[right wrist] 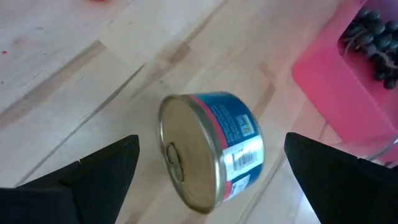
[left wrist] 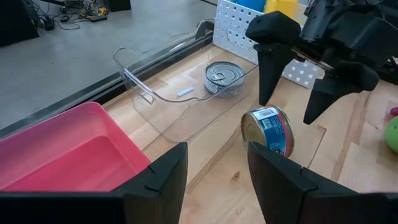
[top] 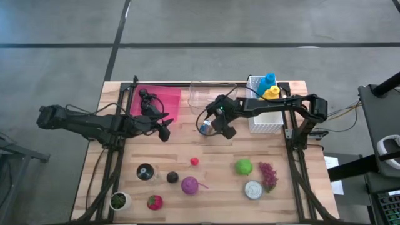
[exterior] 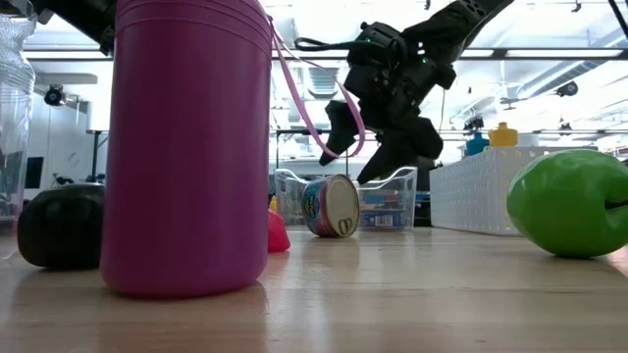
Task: Pick & Place Food Item
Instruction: Put the blue red tuna can into the transparent bin
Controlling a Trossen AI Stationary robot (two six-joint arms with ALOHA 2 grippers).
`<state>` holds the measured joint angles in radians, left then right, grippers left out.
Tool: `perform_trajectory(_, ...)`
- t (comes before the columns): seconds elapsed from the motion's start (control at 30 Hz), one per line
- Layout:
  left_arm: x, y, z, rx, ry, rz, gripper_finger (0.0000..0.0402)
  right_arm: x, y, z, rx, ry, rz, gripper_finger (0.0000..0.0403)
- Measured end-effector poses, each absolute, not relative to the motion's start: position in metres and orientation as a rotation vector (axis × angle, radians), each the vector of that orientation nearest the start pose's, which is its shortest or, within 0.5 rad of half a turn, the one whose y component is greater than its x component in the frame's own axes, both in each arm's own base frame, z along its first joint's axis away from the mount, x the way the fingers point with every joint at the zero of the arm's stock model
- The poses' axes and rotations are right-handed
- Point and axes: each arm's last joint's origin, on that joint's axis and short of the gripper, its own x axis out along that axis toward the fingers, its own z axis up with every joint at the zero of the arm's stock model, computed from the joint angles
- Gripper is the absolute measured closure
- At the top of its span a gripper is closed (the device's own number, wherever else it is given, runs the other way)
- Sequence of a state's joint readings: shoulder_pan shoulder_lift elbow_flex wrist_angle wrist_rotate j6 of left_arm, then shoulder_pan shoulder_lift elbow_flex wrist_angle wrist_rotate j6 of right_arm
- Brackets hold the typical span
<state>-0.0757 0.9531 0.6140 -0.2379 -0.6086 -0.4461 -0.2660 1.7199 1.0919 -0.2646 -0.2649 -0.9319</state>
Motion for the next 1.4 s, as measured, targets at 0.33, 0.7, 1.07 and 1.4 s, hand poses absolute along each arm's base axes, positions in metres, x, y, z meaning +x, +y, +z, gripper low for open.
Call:
perform_trajectory(0.33, 0.195, 0.002, 0.244, -0.229, 0.422, 0.627, 0.0231, 0.344, -0.084, 0.196, -0.663, 0.764, 0.393, 0.0003)
perform_trajectory(0.7, 0.195, 0.002, 0.244, -0.228, 0.423, 0.627, 0.0227, 0.355, -0.082, 0.185, -0.685, 0.767, 0.422, 0.0003)
perform_trajectory(1.07, 0.195, 0.002, 0.243, -0.223, 0.435, 0.629, 0.0233, 0.383, -0.089, 0.160, -0.567, 1.011, 0.561, 0.0003)
perform_trajectory(1.4, 0.194, 0.002, 0.242, -0.220, 0.444, 0.631, 0.0228, 0.392, -0.090, 0.156, -0.532, 1.045, 0.571, 0.0003)
